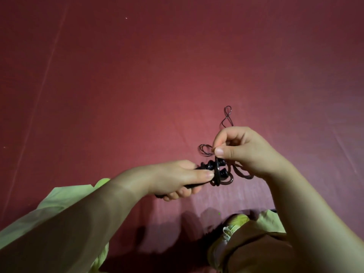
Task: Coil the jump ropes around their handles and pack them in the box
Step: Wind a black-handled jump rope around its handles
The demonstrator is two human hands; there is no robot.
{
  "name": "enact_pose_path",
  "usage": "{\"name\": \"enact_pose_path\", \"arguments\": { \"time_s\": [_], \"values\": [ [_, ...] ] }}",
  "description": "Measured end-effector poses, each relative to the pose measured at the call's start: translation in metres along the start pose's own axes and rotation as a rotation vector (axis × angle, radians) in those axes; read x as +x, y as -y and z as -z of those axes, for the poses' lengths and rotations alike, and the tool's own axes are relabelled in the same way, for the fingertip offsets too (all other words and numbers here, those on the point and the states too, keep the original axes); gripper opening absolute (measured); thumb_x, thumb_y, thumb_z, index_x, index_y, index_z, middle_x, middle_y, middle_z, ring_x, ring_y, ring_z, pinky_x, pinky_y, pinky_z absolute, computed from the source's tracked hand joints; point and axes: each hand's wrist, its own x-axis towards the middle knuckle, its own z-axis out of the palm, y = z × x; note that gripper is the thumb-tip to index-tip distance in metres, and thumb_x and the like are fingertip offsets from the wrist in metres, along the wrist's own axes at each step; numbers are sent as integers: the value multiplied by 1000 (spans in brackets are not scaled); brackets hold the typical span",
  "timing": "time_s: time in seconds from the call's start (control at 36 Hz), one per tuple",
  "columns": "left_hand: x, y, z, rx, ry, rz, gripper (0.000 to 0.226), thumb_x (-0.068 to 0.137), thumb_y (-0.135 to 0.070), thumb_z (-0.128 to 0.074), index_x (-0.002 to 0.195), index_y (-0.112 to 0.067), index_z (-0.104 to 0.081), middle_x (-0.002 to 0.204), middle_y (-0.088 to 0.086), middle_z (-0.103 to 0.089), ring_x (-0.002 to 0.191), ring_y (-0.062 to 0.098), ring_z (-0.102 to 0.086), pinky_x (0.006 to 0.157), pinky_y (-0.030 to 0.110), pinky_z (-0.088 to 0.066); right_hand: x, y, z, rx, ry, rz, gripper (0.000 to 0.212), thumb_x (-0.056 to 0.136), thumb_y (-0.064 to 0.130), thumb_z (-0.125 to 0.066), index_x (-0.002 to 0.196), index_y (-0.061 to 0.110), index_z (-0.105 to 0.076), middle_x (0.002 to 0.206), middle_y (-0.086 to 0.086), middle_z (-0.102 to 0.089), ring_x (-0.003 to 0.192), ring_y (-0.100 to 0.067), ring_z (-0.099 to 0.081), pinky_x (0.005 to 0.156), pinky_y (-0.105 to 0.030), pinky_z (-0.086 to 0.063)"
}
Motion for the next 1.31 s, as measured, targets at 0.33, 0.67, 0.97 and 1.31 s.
{"name": "enact_pose_path", "arguments": {
  "time_s": [0.33, 0.67, 0.97, 1.31],
  "values": [
    [-9, -6, 9, -602, 133, -223, 52, 67, -72, -63, 66, -19, -59, 47, -7, -33, 31, 1, -26, 38, 14, -29, 31, -11, -33, 638, -132, -149, 41, 78, 54, -59, 80, 12, -62, 51, -1, -35, 40, -7, -18, 43, -20, -12],
    [-3, -10, 14, -479, -362, -163, 57, 67, -66, -48, 83, -11, -53, 50, -4, -37, 37, 7, -26, 42, 19, -29, 27, -11, -38, 171, -271, -41, 23, 90, 35, -47, 86, 15, -58, 51, 16, -35, 45, -5, -22, 42, -22, -14],
    [0, -12, 1, -662, -304, -62, 57, 85, -66, -38, 87, -14, -60, 51, -6, -35, 36, 7, -28, 41, 17, -27, 28, -21, -38, 238, -513, -126, 45, 102, 37, -43, 60, 23, -50, 53, 6, -31, 42, -7, -24, 44, -22, -14],
    [1, 4, 16, 781, -920, 147, 40, 96, -59, -28, 89, -22, -42, 74, -6, -51, 76, 28, -54, 62, 34, -33, 33, -24, -65, -172, -414, -408, 62, 102, 52, -18, 73, 14, -56, 43, 9, -51, 34, -4, -38, 37, -16, -28]
  ]
}}
